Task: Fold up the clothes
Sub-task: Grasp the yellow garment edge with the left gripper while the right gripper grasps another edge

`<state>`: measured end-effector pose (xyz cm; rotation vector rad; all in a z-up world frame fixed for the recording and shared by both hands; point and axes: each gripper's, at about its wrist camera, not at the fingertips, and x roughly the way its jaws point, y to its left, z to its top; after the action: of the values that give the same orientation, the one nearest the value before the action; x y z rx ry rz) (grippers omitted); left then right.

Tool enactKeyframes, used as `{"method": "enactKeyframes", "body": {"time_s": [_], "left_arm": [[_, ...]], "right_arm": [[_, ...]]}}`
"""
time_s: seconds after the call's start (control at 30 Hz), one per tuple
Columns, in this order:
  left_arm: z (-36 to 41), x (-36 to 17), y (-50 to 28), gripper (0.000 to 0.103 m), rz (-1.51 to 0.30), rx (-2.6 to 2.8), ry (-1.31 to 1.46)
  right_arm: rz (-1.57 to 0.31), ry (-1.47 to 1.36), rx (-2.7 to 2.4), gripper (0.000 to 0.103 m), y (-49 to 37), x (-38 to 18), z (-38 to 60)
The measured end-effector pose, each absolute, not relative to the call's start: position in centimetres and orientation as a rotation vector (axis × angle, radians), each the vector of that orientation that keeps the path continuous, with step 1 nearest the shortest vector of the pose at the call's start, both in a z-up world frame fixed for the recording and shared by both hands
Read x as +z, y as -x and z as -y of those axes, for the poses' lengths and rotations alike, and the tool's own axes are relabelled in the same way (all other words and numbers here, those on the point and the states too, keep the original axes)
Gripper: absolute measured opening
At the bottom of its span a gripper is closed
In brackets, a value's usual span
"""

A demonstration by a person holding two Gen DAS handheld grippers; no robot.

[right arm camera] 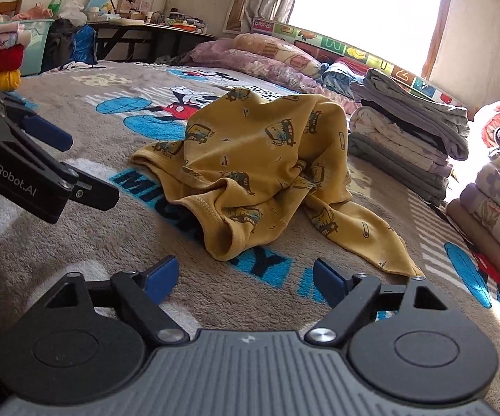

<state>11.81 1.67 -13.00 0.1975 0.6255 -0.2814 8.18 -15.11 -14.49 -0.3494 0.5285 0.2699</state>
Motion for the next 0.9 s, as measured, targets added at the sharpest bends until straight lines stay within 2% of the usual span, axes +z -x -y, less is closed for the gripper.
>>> {"method": "enactKeyframes", "body": {"time_s": [0.07, 0.1, 0.4, 0.43, 0.47, 0.5, 0.53, 0.57, 0.83, 0.9], "left_arm": [[-1.4, -13.5, -12.3, 0.071, -0.621, -0.290, -0.236], [-1.2, -13.7, -12.5, 0.070, -0.614, -0.291, -0.250], [0.7, -14.7, -14.1, 0.070, -0.537, -0.292, -0.400], [0.9, -14.8, -14.2, 0.070, -0.521, -0.291, -0.431], [1.2, -15.0, -14.2, 0.070, -0.502, -0.293, -0.477], [1.4, -15.1, -14.2, 0.070, -0.483, -0.295, -0.519], [1.5, -15.2, -14.2, 0.070, -0.467, -0.300, -0.551], [1.6, -15.3, -14.1, 0.070, -0.447, -0.306, -0.596], [1.2, -16.2, -14.5, 0.065, -0.340, -0.371, -0.791], [1.3, -16.3, -14.4, 0.060, -0.326, -0.369, -0.809]], "right_arm": [[-0.511, 0.384, 0.272, 0.078, -8.4, -15.0, 14.5], [-0.499, 0.396, 0.272, 0.078, -8.5, -15.1, 14.3], [-0.431, 0.455, 0.236, 0.078, -9.5, -15.5, 13.8], [-0.428, 0.453, 0.237, 0.072, -9.6, -15.4, 13.8], [-0.425, 0.451, 0.239, 0.058, -9.7, -15.4, 13.9], [-0.426, 0.446, 0.239, 0.050, -9.8, -15.3, 14.0], [-0.428, 0.441, 0.240, 0.037, -9.9, -15.2, 14.1], [-0.428, 0.434, 0.239, 0.034, -10.0, -15.1, 14.2], [-0.370, 0.398, 0.225, 0.034, -10.6, -14.0, 15.6], [-0.370, 0.425, 0.235, 0.034, -10.9, -14.3, 15.5]]}}
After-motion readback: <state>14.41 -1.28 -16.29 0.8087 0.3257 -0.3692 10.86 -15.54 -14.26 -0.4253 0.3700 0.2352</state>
